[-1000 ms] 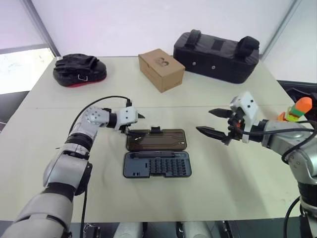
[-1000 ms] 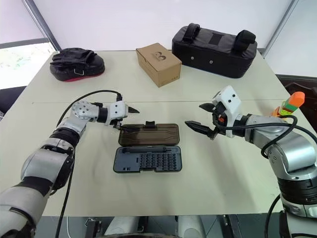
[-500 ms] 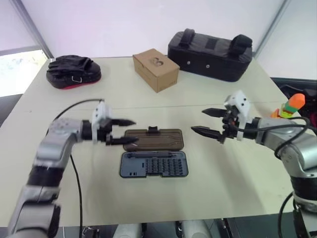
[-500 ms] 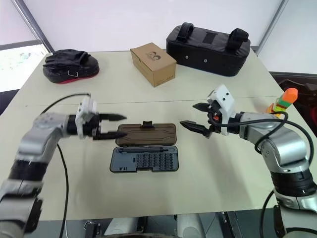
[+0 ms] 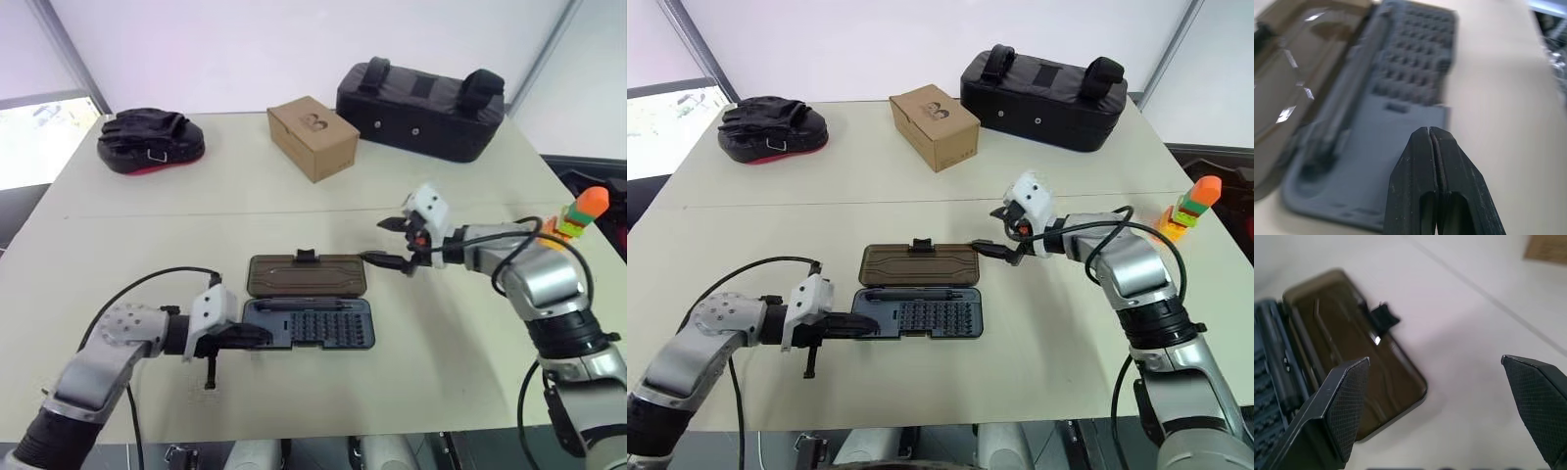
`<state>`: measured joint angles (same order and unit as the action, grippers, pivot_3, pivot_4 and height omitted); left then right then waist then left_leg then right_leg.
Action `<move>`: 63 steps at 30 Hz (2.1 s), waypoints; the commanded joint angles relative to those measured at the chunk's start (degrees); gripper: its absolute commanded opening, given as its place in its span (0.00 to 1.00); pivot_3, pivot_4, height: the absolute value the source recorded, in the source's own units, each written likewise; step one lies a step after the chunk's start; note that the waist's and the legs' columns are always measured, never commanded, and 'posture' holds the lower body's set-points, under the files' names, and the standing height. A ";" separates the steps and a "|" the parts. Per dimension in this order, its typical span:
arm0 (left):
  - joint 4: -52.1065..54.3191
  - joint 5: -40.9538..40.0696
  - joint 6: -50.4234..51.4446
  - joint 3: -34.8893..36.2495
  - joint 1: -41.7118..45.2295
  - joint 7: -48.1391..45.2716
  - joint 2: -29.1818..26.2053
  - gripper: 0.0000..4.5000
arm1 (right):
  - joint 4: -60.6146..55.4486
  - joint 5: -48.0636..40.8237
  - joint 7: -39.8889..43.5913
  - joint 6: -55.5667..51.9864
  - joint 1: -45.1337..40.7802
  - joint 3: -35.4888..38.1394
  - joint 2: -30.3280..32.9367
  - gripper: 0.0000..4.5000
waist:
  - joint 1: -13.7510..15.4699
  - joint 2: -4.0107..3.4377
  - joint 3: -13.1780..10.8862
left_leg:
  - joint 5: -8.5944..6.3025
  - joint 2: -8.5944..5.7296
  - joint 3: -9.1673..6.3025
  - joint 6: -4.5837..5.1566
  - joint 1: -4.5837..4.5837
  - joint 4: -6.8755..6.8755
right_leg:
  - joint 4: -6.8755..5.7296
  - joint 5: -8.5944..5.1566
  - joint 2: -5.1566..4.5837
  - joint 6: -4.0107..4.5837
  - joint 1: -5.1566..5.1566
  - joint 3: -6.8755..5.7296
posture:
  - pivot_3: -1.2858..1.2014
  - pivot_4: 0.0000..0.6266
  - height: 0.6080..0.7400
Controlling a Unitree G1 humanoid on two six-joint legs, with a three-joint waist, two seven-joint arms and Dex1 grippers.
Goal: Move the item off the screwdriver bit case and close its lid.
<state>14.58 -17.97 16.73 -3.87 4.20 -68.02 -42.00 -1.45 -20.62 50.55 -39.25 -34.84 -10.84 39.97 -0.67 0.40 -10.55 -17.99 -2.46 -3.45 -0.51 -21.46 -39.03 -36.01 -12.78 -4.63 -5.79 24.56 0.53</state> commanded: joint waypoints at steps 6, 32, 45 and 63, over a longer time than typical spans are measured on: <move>-4.33 3.97 -6.73 -3.30 -1.38 1.47 0.67 0.00 | 5.78 6.47 2.82 5.79 -3.95 -5.09 -3.69 1.00 | -0.22 -0.03 0.02 | 0.00 0.00 0.03 0.00 0.04 0.00 | -0.01 0.01 -0.01 -0.01 0.00 0.01 | 0.52 0.24 1.00; 2.64 3.40 2.21 -4.65 -5.55 5.79 -4.26 0.00 | 28.85 22.93 9.11 17.73 -13.28 -13.05 -10.50 0.01 | -0.41 -0.35 0.44 | 0.00 0.01 0.02 0.00 0.31 0.06 | -0.03 0.01 0.06 0.01 -0.23 0.00 | 0.52 0.24 1.00; 3.72 -0.40 5.87 -3.05 -4.88 7.50 -3.86 0.00 | 21.90 23.93 8.30 27.28 -14.46 -7.68 -7.38 0.01 | -0.46 -0.51 0.43 | 0.00 0.06 0.02 -0.01 0.48 0.07 | -0.06 -0.06 0.10 0.15 -0.36 0.02 | 0.52 0.24 1.00; 12.30 -10.95 12.60 1.94 -1.68 11.83 -0.08 0.00 | -3.18 17.64 8.72 17.75 -1.83 -0.39 -2.17 0.01 | -0.09 -0.34 0.19 | 0.00 -0.03 -0.01 -0.02 0.06 0.05 | 0.07 -0.04 -0.02 0.12 -0.06 0.02 | 0.52 0.24 1.00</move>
<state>23.48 -26.02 28.50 -4.56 1.38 -56.73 -42.29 -2.58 -1.56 59.97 -21.74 -36.08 -13.26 37.70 -0.75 0.06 -10.36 -17.99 -2.48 -3.46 -0.53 -21.42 -38.98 -35.93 -12.83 -4.65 -5.67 24.51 0.55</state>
